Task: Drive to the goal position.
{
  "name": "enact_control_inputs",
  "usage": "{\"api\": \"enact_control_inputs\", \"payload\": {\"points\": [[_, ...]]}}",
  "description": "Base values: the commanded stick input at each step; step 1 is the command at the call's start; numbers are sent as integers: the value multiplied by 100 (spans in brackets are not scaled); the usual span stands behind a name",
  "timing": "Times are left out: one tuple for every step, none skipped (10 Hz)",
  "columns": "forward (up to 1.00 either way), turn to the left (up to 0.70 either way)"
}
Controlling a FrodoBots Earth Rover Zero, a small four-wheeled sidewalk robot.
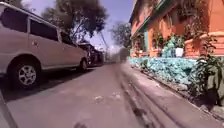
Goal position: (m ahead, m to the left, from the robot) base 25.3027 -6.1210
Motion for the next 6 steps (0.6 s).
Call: {"api": "enact_control_inputs", "payload": {"points": [[100,0],[100,0],[100,0],[100,1],[100,39],[100,14]]}}
